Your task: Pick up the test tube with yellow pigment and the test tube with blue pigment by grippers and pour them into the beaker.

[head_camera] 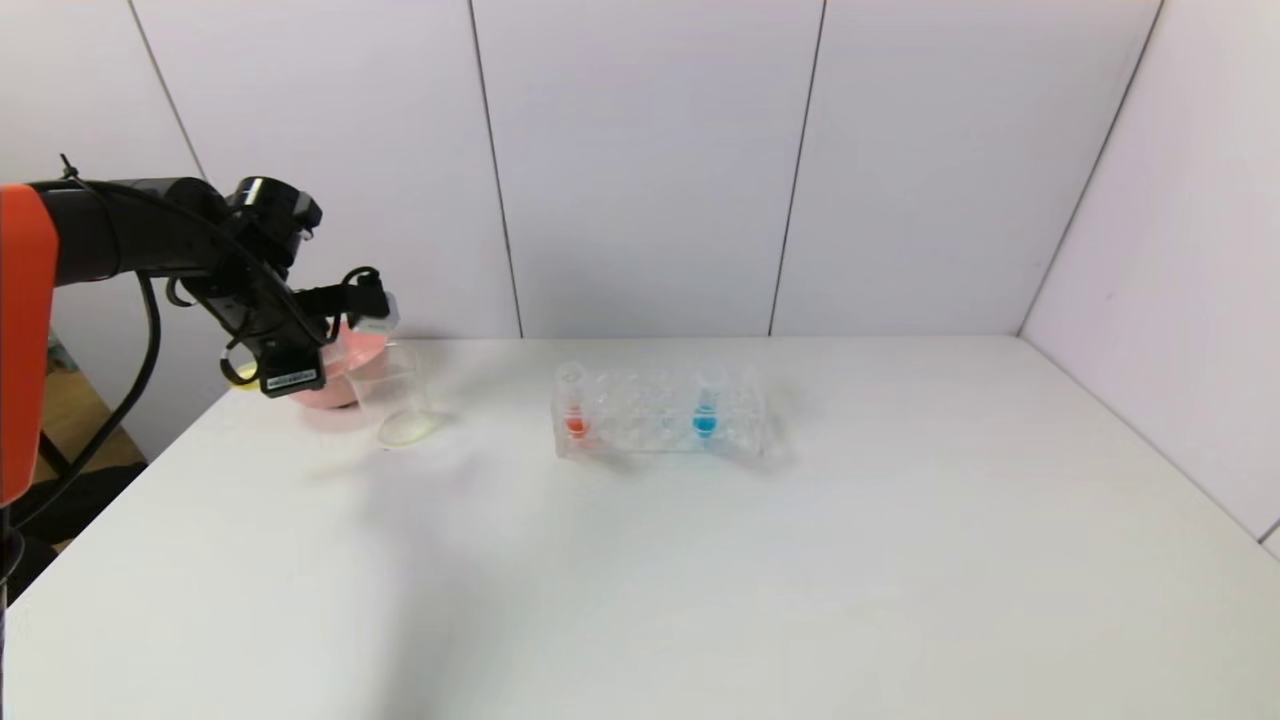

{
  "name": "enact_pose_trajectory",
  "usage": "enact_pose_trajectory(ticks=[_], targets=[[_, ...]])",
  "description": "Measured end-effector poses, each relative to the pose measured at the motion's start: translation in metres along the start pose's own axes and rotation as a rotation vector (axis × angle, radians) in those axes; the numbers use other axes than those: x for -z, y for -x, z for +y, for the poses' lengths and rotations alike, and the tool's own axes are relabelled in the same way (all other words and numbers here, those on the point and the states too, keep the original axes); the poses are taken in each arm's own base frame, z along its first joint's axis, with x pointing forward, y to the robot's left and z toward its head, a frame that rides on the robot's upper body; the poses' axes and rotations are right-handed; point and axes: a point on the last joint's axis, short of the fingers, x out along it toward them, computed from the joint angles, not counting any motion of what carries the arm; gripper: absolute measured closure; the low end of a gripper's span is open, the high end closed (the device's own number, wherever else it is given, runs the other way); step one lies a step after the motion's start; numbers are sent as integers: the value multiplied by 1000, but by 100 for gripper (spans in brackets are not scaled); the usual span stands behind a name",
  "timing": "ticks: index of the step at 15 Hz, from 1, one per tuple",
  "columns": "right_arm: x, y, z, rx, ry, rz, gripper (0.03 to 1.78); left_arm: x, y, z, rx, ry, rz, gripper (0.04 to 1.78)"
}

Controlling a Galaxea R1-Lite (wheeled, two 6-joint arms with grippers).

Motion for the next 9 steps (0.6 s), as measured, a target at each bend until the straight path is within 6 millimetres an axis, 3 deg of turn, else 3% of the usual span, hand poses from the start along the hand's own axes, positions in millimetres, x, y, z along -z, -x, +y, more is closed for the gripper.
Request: enact_pose_trajectory(ticks=[9], targets=[[0,0,0,-1,0,0,10,-3,1,-1,-8,-8,9,128]])
